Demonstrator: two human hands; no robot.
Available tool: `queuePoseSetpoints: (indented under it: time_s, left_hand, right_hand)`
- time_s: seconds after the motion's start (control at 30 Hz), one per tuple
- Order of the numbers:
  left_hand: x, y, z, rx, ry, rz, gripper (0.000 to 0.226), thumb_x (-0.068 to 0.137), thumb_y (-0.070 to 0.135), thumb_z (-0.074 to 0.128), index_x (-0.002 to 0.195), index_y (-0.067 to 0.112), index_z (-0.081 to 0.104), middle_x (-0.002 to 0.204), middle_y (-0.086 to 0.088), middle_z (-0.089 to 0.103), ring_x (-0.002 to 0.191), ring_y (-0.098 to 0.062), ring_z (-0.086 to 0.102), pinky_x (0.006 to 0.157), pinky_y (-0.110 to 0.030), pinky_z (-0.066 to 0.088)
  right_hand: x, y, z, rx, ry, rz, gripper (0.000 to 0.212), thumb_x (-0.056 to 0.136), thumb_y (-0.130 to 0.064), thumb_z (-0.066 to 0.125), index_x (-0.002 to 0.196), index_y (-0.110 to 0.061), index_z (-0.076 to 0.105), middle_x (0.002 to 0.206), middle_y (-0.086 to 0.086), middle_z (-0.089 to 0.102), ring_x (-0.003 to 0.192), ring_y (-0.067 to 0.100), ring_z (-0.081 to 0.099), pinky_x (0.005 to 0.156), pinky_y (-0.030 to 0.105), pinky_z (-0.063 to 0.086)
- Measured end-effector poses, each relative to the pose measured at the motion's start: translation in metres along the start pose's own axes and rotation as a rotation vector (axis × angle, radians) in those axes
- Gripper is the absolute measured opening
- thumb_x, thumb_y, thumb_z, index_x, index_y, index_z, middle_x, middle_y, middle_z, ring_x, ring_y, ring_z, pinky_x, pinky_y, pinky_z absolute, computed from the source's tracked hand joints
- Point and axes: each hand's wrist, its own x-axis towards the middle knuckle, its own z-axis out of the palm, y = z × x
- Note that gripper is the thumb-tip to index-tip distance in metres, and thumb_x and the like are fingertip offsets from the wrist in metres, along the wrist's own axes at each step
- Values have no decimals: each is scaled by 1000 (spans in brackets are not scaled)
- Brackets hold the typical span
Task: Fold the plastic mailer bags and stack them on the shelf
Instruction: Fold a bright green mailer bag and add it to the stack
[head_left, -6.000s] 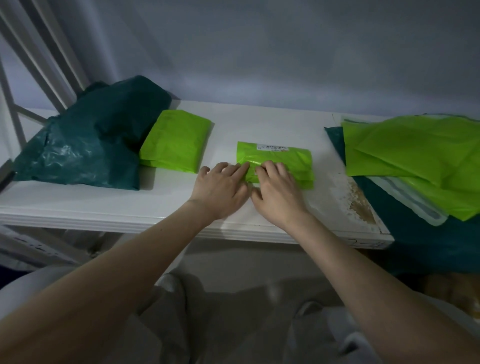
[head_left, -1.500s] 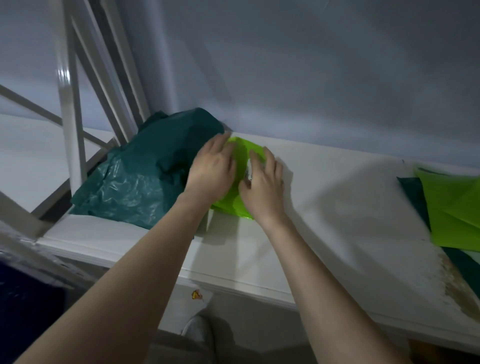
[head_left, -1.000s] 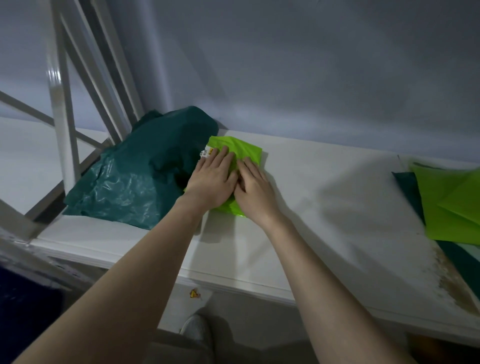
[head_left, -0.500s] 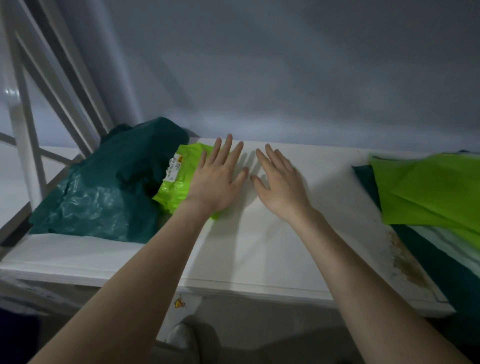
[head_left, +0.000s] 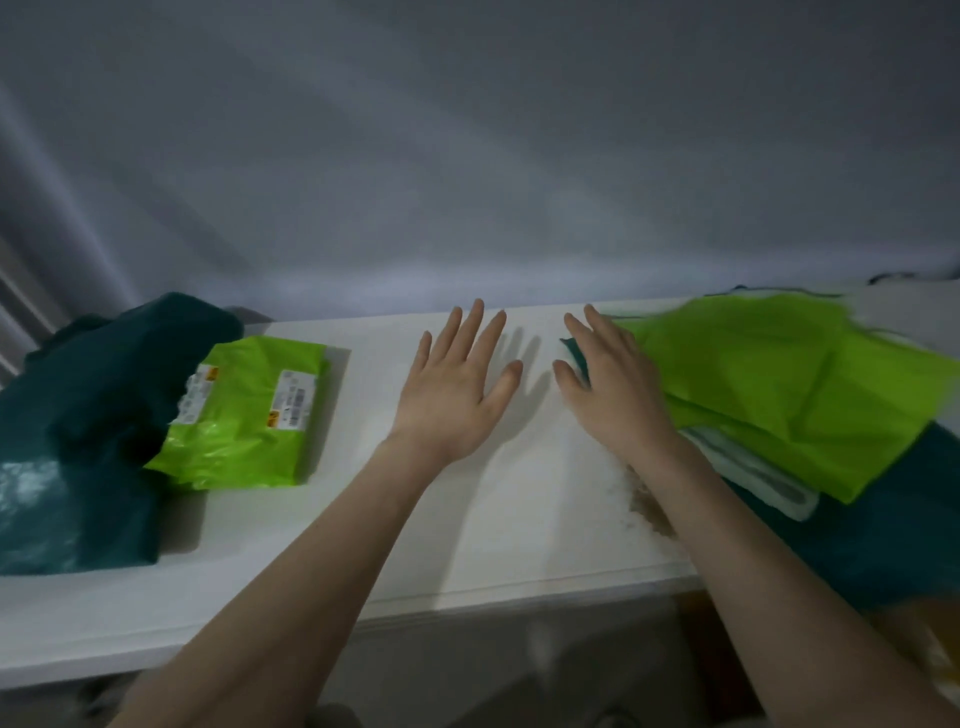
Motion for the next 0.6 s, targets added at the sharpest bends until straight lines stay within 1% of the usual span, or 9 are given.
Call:
queuePoseSetpoints:
  time_s: [0.13,0.3,0.43,0.6]
  left_hand:
    - [19,43,16,-47,-29,56,58,98,48,23,150,28,6,159,7,-5,146,-12,-7,117,-34,-4]
    - [48,95,36,-150,-50,108,59,98,47,30,150,25,12,159,3,2,146,-15,0,118,-35,2]
    - [66,123,57,-157,-98,98,64,96,50,35,150,23,13,159,-2,5,146,-18,5,119,-36,6]
    - [82,138,87,-197,-183,30,71,92,56,38,150,25,12,158,-5,9,145,-21,10,118,-37,13]
  right_hand:
    - [-9,40,-23,3,85,136,54,96,-31,44,146,-17,30,156,5,21,142,25,21,113,37,22]
    - [-16,84,-46,33,174,342,55,93,-28,50,143,-14,34,154,7,26,139,29,23,108,42,29]
    - [-20,105,-54,78,217,476,57,91,-28,53,143,-13,35,149,12,30,135,32,27,107,41,28]
    - [-20,122,-52,139,205,635,62,90,-31,54,145,-17,30,149,15,26,132,37,27,107,40,26]
